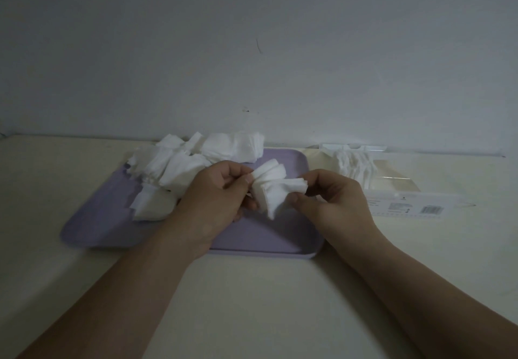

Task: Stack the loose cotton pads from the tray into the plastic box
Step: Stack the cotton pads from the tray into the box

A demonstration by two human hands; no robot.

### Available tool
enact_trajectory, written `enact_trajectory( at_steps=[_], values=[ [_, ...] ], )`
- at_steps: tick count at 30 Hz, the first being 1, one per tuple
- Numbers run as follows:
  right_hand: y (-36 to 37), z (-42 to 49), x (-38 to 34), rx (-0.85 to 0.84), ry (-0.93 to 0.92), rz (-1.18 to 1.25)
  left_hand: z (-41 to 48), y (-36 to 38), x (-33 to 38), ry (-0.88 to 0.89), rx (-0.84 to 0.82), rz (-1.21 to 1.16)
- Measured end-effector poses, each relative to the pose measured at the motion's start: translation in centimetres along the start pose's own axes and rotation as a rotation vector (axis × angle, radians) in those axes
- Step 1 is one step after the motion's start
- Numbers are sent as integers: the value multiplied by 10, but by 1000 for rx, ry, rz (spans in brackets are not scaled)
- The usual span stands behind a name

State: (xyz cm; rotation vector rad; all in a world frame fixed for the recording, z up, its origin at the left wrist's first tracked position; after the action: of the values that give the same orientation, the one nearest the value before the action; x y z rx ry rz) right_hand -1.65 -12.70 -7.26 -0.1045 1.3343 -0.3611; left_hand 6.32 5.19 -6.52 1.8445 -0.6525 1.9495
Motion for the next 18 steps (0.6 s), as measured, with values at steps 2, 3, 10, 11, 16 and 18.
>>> enact_trajectory(
  at_steps=[2,3,10,11,16,18],
  values=[
    [0,0,1,-9,10,-47,-1,1,1,3,-23,36],
    [0,0,1,-8,14,-70,-2,1,1,7,-39,52],
    [1,1,1,28,-9,-97,-3,2,4,40,-119,78],
    [2,1,0,32,-13,-89,-3,2,5,34,-134,42],
    [2,-1,-3,1,-41,-108,-4,1,4,33,-168,0],
    [2,-1,-4,4,-51,-119,-3,0,2,13,-133,-26]
  ],
)
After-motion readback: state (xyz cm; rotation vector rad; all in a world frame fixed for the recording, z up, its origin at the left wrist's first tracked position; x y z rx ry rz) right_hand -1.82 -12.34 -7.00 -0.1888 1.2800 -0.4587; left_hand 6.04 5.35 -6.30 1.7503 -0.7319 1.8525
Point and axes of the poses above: each hand's wrist, its own z-axis towards the middle knuckle, its own y-axis out of the palm, x = y × z, the point moved 1 cm from there along z, towards the middle knuckle, and after that the axes turned 14 degrees about -x, right-handed, at the moved point
